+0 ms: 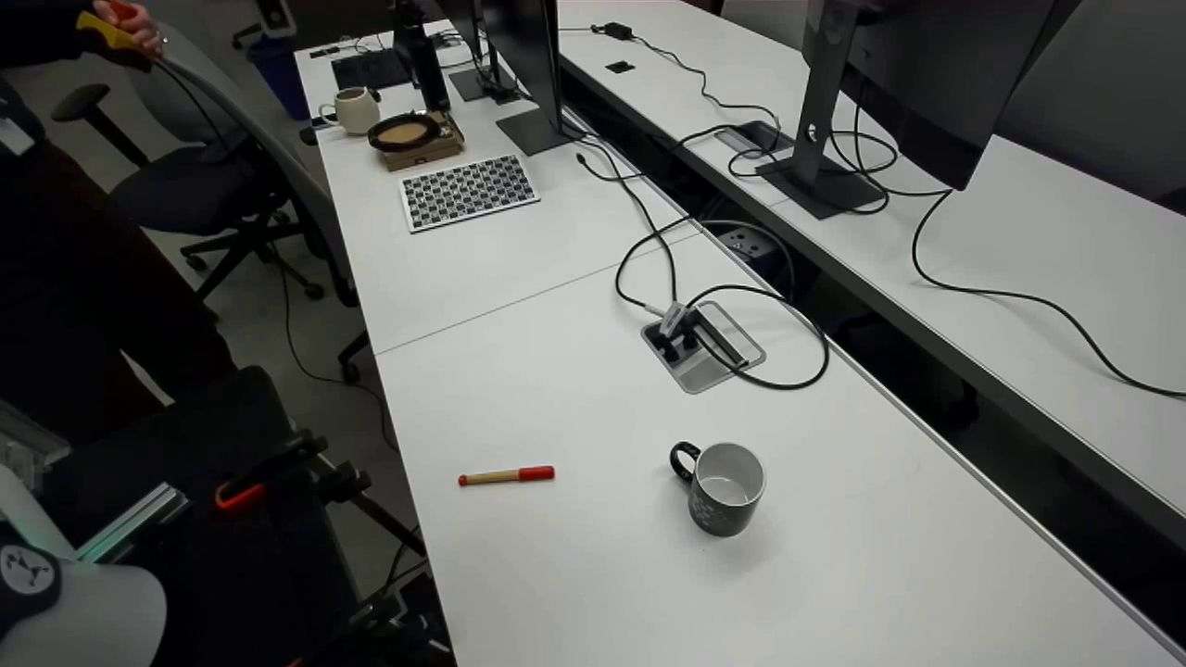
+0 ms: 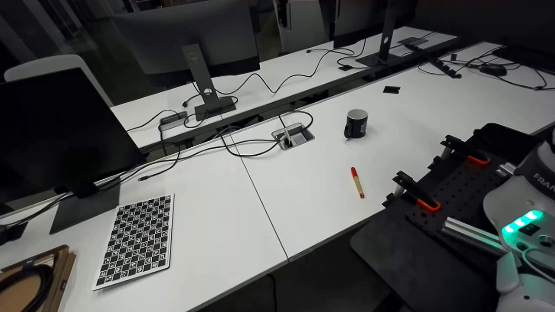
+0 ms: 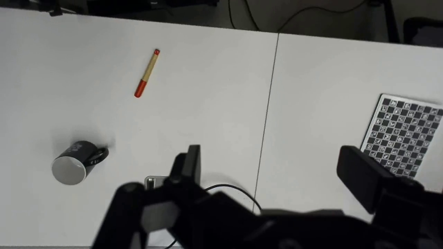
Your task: Move the cup slightly to the left
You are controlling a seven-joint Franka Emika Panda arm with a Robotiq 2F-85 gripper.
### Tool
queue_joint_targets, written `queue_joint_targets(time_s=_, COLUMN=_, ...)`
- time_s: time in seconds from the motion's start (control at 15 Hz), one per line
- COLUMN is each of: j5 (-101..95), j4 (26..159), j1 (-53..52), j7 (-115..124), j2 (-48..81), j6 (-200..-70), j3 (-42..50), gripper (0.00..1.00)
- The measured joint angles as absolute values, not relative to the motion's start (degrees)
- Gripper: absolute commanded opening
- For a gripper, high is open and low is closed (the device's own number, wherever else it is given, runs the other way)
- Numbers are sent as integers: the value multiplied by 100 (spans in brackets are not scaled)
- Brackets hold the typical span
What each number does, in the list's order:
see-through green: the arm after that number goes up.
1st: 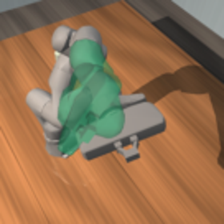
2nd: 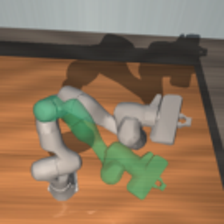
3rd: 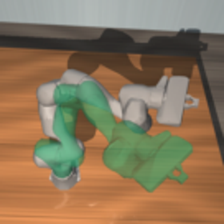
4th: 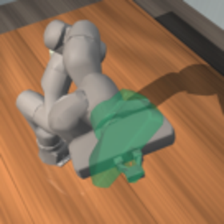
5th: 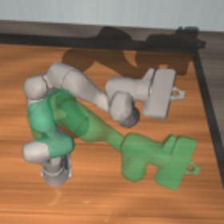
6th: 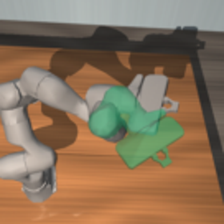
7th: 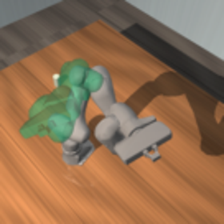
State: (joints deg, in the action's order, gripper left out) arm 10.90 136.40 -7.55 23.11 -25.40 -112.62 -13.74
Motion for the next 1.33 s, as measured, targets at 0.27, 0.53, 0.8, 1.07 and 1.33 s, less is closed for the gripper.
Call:
queue_joint_targets(time_s=0.27, j5=1058, j4=13667, j1=-565, j7=3386, j2=-2125, j6=-11869, j3=-1564, gripper=100)
queue_joint_targets(time_s=0.53, j5=616, j4=13655, j1=-397, j7=4441, j2=-1683, j6=-12429, j3=-1688, gripper=100)
queue_joint_targets(time_s=0.8, j5=-96, j4=13624, j1=-260, j7=5286, j2=-1372, j6=-12621, j3=-1670, gripper=100)
queue_joint_targets(time_s=1.07, j5=-192, j4=13582, j1=-245, j7=5386, j2=-1295, j6=-12621, j3=-1639, gripper=100)
queue_joint_targets(time_s=1.33, j5=-192, j4=13592, j1=-282, j7=5468, j2=-1295, j6=-12620, j3=-1597, gripper=100)
